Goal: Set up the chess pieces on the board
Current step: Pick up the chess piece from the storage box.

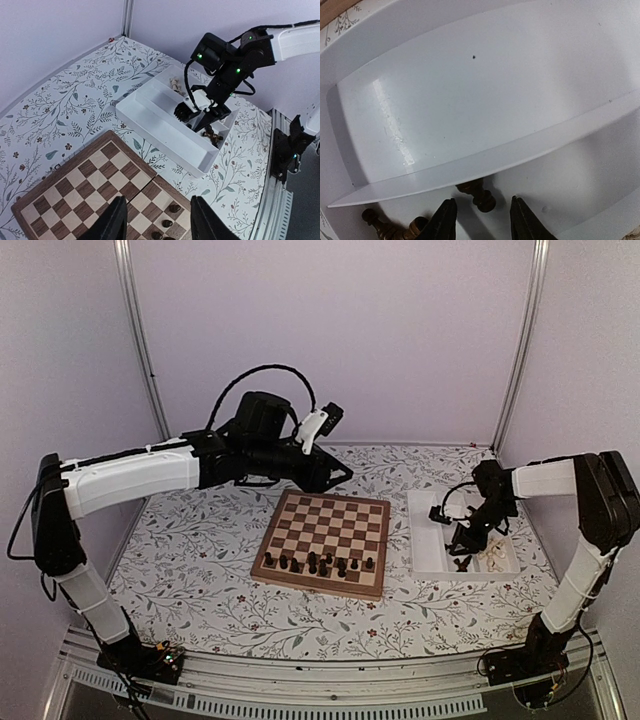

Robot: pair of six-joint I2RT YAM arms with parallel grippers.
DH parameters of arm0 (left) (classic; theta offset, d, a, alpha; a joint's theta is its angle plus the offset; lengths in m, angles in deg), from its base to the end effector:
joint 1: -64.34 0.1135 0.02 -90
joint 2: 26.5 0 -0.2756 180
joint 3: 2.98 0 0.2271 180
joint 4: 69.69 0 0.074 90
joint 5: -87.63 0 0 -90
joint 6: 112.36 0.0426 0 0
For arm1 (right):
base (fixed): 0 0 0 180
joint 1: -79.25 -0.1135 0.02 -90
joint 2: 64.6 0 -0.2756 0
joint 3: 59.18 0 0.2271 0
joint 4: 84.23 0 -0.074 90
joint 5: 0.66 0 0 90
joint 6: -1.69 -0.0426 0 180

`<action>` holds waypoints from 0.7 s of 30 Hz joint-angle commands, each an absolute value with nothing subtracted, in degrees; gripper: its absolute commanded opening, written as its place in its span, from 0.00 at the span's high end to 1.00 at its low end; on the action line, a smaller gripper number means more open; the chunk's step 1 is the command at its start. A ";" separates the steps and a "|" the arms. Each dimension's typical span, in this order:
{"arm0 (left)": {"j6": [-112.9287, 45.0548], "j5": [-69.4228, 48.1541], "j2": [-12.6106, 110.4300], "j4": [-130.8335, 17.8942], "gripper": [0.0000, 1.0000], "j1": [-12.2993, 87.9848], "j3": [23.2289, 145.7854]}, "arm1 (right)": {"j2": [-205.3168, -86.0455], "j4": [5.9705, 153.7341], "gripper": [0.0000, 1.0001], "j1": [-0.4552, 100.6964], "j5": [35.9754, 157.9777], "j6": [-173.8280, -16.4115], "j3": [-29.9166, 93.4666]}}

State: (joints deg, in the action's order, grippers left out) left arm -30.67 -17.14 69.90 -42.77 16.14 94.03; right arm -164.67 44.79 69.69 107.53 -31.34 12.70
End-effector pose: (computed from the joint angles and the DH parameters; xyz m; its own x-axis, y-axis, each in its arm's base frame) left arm 0.2459 -0.2913 0.3387 -0.4185 0.2584 -0.8707 0.8213 0.5169 -0.2414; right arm 0.2836 0.0613 0.1651 -0.3472 -0.8662 -0.3595 -0.9295 0.3686 0.0096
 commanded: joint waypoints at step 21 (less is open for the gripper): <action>-32.46 -24.00 73.25 -45.03 0.54 16.36 96.03 | -167.40 46.23 0.83 69.76 109.98 -25.82 11.72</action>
State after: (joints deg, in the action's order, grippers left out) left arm -30.85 -21.73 72.48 -43.03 16.14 95.56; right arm -166.27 44.85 69.84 109.89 -25.28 13.66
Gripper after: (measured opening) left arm 0.462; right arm 0.198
